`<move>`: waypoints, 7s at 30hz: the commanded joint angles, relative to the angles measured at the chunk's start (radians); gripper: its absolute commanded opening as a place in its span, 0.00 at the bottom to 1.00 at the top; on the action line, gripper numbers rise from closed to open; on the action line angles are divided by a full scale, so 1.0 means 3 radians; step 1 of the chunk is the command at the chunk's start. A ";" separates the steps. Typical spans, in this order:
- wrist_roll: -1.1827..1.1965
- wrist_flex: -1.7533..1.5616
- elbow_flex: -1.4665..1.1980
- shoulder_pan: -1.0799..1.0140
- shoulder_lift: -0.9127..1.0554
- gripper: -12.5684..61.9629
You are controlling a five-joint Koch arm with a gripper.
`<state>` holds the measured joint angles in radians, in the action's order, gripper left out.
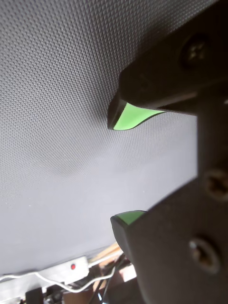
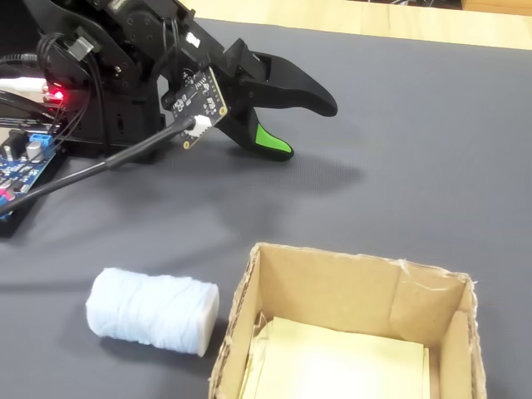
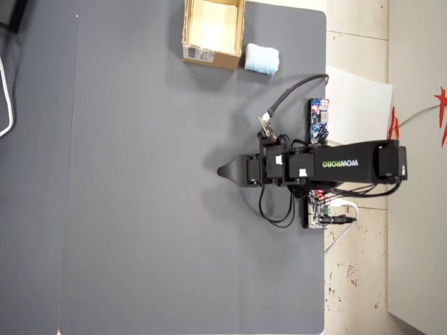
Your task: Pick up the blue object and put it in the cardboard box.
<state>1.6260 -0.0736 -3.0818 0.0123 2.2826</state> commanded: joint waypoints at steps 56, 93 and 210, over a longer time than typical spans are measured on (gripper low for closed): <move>0.0072 0.0389 -0.0123 -0.0337 0.0271 0.62; 0.0072 0.0383 -0.0123 -0.0348 0.0276 0.62; -0.0235 -0.0133 0.2178 -0.4019 -0.1094 0.44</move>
<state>1.4910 0.0307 -2.4651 -1.2103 1.9221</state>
